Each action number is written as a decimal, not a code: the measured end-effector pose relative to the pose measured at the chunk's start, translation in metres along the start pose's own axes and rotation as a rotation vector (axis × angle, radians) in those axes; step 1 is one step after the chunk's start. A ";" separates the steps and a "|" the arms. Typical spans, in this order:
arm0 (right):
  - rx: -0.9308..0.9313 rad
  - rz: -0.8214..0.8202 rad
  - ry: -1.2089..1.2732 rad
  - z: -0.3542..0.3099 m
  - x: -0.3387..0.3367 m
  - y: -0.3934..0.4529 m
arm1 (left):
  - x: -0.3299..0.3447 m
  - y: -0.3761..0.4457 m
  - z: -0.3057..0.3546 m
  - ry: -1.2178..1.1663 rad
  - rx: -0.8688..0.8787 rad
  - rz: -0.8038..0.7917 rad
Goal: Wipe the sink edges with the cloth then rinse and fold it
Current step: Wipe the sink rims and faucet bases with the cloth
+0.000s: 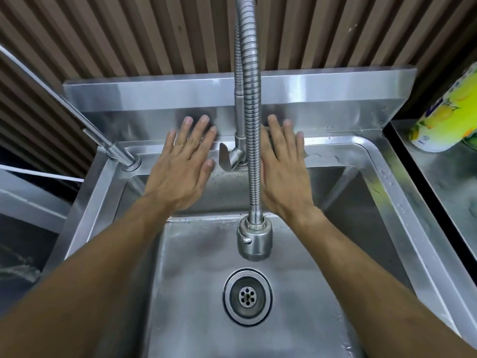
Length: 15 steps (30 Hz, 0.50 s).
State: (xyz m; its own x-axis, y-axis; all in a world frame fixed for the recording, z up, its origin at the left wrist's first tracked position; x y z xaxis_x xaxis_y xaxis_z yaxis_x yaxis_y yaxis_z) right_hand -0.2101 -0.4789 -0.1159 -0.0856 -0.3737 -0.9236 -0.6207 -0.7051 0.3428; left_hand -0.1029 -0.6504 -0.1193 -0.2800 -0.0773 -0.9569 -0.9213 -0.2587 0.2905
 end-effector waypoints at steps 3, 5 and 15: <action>-0.028 -0.092 -0.029 -0.007 0.009 0.004 | 0.006 0.006 0.001 0.008 0.066 -0.045; 0.017 -0.117 0.010 -0.011 0.010 -0.002 | 0.009 0.006 0.001 -0.009 0.067 -0.068; -0.104 -0.091 0.011 -0.005 0.013 0.009 | 0.020 0.008 -0.002 -0.012 0.061 -0.137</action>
State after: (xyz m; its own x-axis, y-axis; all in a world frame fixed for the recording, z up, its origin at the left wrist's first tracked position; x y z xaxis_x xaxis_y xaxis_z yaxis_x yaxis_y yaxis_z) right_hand -0.2128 -0.4928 -0.1243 -0.0236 -0.3120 -0.9498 -0.5410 -0.7949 0.2746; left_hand -0.1147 -0.6561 -0.1358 -0.1538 -0.0334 -0.9875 -0.9657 -0.2067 0.1574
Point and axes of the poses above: each hand's wrist, its own y-axis towards the middle knuckle, its own x-axis out of the palm, z = x × y, the point moved 5 cm from there along y, towards the middle knuckle, and after that the axes turned 5 degrees about z, right-handed, at the moved point
